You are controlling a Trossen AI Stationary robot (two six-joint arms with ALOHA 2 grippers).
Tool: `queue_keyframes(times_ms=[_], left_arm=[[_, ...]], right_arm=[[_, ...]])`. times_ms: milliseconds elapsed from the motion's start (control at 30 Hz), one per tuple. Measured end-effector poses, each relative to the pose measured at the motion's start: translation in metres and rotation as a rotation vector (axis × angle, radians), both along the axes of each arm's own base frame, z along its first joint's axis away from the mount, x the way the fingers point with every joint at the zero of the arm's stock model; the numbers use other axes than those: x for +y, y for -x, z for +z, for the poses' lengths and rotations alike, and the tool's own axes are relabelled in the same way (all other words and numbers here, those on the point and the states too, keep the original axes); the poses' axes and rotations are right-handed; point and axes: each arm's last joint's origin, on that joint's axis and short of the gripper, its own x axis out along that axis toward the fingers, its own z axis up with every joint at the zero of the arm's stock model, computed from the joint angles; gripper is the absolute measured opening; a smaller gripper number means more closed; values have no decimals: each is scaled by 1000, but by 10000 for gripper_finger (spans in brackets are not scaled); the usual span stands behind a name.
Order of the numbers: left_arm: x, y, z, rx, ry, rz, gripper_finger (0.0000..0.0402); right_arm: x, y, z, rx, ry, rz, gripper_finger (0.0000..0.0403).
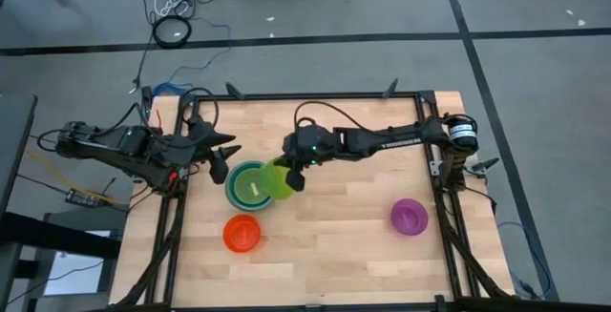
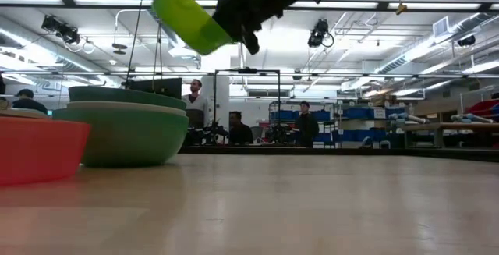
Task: Nest bowls inside each other
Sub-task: Stack the light green bowl on top of the yellow bowl
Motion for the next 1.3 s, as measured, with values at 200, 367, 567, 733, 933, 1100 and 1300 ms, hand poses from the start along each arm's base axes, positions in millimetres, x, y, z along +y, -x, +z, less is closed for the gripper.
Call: queue_keyframes(times_ms=[200, 367, 567, 733, 933, 1100, 1300], left_arm=[[1, 0, 1, -22, -8, 45, 156], [2, -1, 1, -37, -11, 90, 156], [0, -11, 0, -58, -31, 131, 156], [-3, -25, -5, -34, -50, 145, 156], [-6, -39, -12, -11, -55, 152, 156], [-7, -43, -14, -21, -38, 164, 156], [-8, -45, -14, -39, -19, 174, 156]], right_arm=[[-16, -9, -14, -10, 4, 5, 0], [-24, -21, -24, -65, -14, 29, 0], [-30, -44, -34, -71, -36, 102, 0], [-30, -62, -47, 2, -25, 137, 0], [-26, -78, -65, 125, -17, 168, 0], [-19, -80, -73, 178, 29, 155, 0], [-13, -76, -75, 228, 64, 174, 34]])
